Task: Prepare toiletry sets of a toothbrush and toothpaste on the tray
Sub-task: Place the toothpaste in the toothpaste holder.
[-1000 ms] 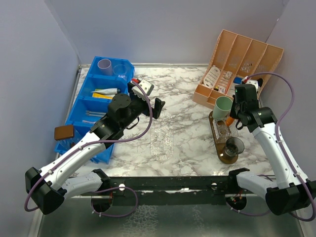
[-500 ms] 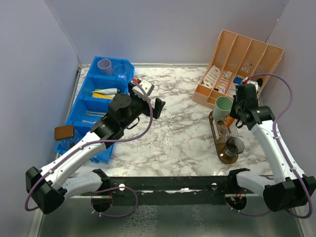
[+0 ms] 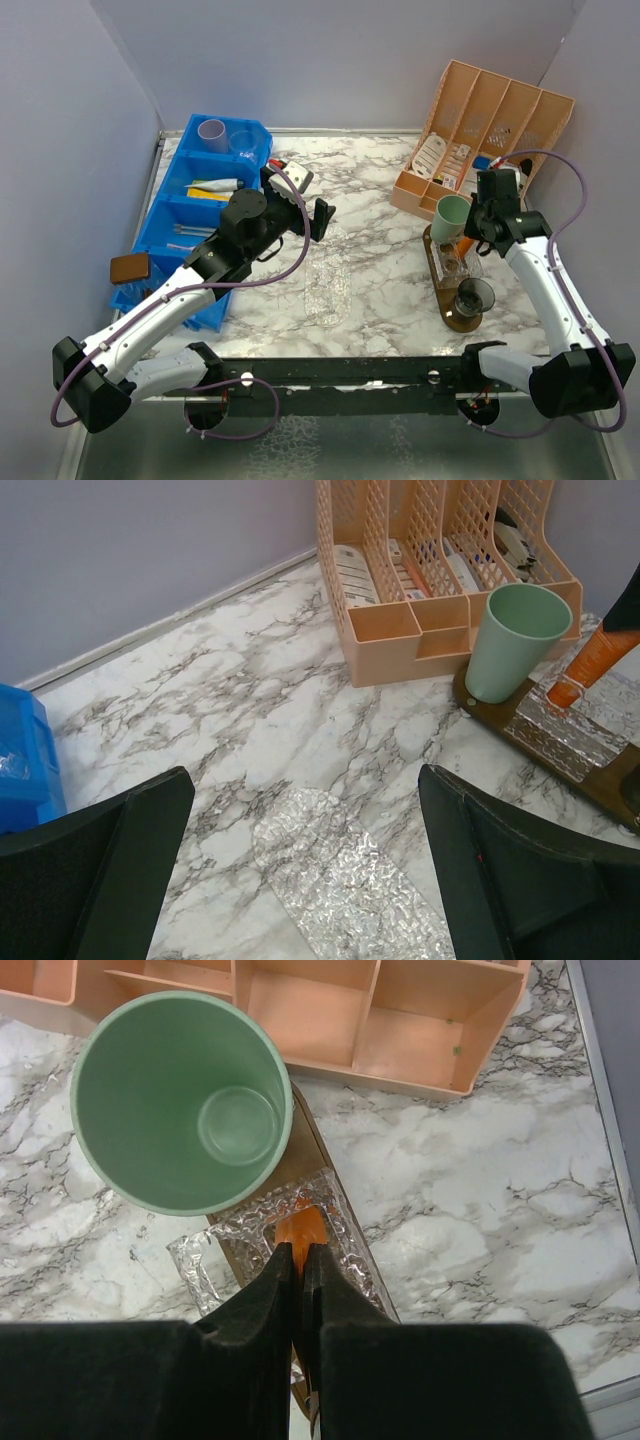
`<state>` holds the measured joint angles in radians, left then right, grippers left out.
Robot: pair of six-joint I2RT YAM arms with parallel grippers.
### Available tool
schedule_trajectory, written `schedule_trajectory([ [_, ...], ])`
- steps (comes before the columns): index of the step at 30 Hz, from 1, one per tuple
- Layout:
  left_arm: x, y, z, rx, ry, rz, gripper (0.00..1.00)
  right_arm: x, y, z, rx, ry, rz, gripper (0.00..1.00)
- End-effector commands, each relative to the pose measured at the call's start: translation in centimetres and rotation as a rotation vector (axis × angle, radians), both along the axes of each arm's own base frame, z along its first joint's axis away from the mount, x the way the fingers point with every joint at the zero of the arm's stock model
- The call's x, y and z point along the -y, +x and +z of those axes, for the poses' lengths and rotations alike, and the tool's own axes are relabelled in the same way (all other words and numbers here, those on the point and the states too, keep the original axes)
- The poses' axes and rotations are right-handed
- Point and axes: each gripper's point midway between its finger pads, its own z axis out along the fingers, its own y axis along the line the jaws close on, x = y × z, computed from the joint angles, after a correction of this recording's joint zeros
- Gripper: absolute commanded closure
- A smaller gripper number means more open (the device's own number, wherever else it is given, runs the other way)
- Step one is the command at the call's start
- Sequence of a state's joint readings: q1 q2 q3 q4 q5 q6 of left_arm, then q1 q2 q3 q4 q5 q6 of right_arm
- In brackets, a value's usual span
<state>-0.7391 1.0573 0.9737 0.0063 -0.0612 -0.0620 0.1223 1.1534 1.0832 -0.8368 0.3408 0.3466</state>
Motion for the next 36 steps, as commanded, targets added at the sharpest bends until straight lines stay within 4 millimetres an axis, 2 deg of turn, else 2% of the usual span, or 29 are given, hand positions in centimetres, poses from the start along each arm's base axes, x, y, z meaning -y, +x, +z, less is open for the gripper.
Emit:
schedule_trajectory([
  [1,0.5,-0.2,1.5,0.013,-0.033,-0.025,0.01,-0.3,1.2,0.0,0.038,0.032,0.005,0.99],
  [18,0.7,-0.3,1.5,0.01,-0.037,-0.035,0.01,0.2,1.5,-1.7,0.012,0.008,-0.015,0.99],
  [36,0.7,-0.3,1.4,0.007,-0.037,-0.038,0.01,0.5,1.2,-1.6,0.038,-0.002,-0.026,0.89],
])
